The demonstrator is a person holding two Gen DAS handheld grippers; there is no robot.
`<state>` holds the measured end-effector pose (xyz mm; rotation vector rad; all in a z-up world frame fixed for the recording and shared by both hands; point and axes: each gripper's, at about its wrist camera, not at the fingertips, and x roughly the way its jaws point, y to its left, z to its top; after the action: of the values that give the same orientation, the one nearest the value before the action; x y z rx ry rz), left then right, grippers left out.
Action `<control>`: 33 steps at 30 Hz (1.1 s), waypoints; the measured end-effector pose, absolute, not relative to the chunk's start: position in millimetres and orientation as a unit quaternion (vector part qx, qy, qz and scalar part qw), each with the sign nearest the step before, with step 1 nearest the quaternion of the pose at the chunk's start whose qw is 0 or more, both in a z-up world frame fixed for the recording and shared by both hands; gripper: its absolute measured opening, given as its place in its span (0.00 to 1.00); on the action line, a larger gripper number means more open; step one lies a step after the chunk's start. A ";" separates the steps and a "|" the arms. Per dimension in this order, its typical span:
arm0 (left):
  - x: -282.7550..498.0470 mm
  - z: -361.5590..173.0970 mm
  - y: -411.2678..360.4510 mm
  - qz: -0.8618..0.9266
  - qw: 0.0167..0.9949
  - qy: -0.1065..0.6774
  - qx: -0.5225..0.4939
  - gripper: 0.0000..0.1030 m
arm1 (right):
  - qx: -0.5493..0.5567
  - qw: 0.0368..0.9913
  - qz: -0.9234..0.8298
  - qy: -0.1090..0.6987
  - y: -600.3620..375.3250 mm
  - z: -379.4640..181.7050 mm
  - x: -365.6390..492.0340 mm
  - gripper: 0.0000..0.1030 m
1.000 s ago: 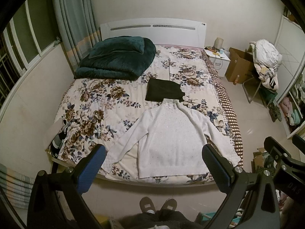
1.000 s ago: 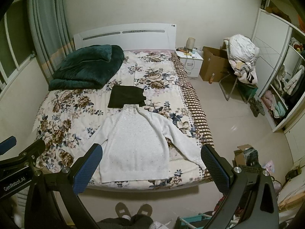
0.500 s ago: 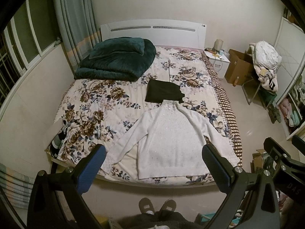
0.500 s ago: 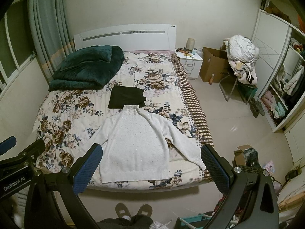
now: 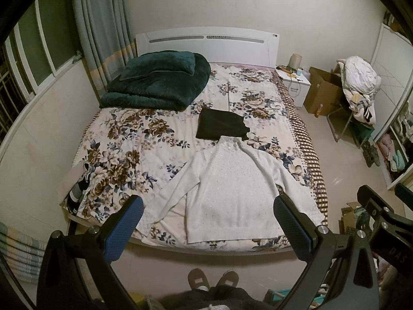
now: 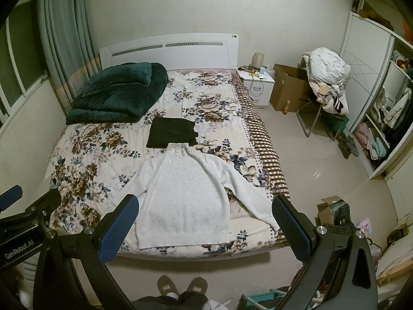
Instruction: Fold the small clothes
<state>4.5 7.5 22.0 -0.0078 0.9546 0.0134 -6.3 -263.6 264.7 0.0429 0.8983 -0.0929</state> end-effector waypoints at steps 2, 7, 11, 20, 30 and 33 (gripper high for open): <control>9.1 25.5 9.2 0.012 0.892 0.452 0.000 1.00 | 0.023 0.899 -0.048 0.434 -262.0 269.0 -1.2 1.00; 34.7 15.3 6.4 0.036 0.908 0.417 0.024 1.00 | 0.051 0.897 -0.070 0.434 -268.4 271.4 21.7 1.00; 75.2 -26.2 -6.8 0.043 0.908 0.414 0.042 1.00 | 0.083 0.881 -0.124 0.449 -296.8 223.4 50.1 1.00; 162.9 -166.0 -60.5 0.057 0.873 0.478 0.083 1.00 | 0.221 0.791 -0.217 0.527 -448.2 53.6 107.4 1.00; 245.2 -348.4 -113.0 0.122 0.823 0.547 0.091 1.00 | 0.334 0.698 -0.269 0.573 -663.2 -227.1 156.6 0.98; 257.6 -393.6 -118.8 0.144 0.814 0.555 0.092 1.00 | 0.336 0.669 -0.299 0.591 -702.5 -307.8 156.1 0.98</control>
<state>257.6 -118.8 -393.6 0.1965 1.1846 0.3083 156.1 -702.5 -307.8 0.7585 1.3319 -0.6748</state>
